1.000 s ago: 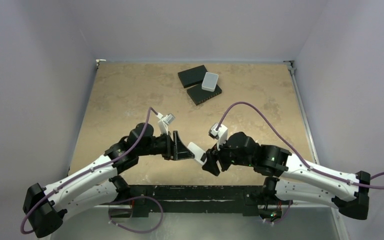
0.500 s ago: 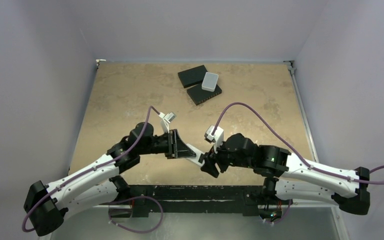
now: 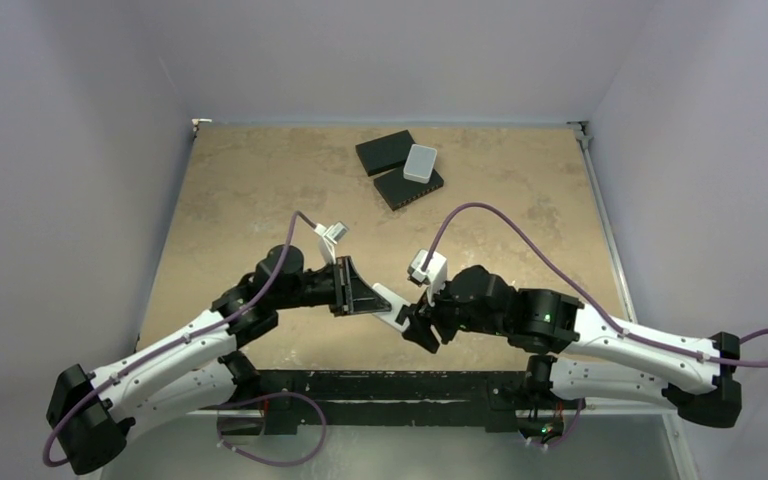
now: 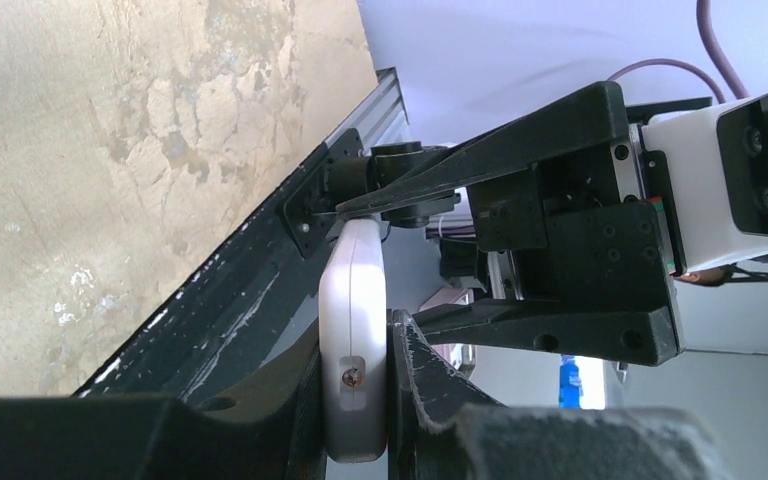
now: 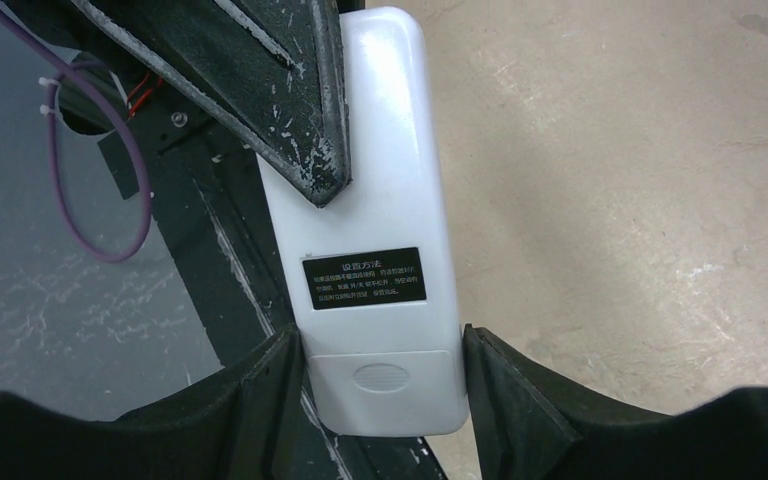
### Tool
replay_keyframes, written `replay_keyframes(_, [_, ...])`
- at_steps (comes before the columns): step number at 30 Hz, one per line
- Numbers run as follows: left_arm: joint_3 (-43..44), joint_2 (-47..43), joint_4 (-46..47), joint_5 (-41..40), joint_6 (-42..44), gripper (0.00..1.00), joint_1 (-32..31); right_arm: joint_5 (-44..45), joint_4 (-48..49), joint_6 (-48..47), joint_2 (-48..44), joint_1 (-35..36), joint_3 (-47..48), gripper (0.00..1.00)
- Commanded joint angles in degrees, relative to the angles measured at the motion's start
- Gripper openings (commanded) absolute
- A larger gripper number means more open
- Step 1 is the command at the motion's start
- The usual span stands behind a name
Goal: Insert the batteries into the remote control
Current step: Turn over the remote control at the center of the board.
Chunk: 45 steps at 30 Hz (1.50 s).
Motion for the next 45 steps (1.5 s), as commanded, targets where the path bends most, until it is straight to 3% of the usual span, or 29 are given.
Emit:
replay_keyframes(1, [0.05,-2.04,2.78,0.89,-1.82,0.0,-0.28,3.47,1.13,-0.61,-1.43,-0.15,3.34,0.62])
replay_keyframes(5, [-1.54,-3.13,5.39,-0.56,-5.72,0.0,-0.3,3.34,2.25,-1.8,-1.15,-0.15,4.06,0.72])
replay_keyframes(11, [-5.56,-5.74,9.6,-3.53,-14.4,0.0,-0.31,3.23,4.91,-6.26,1.0,0.92,6.75,0.75])
replay_keyframes(19, [-8.65,-10.6,10.58,-8.57,-23.11,0.0,0.45,17.27,6.54,-14.46,5.86,10.91,9.79,0.76])
replay_keyframes(32, [-15.32,-15.79,13.62,-8.28,-32.84,0.0,5.64,33.59,15.04,-30.68,5.51,22.96,1.85,0.72])
replay_keyframes(45, [-16.5,-15.66,16.78,-5.95,-34.52,0.0,6.09,52.16,23.34,-39.46,13.07,26.91,-2.16,0.7])
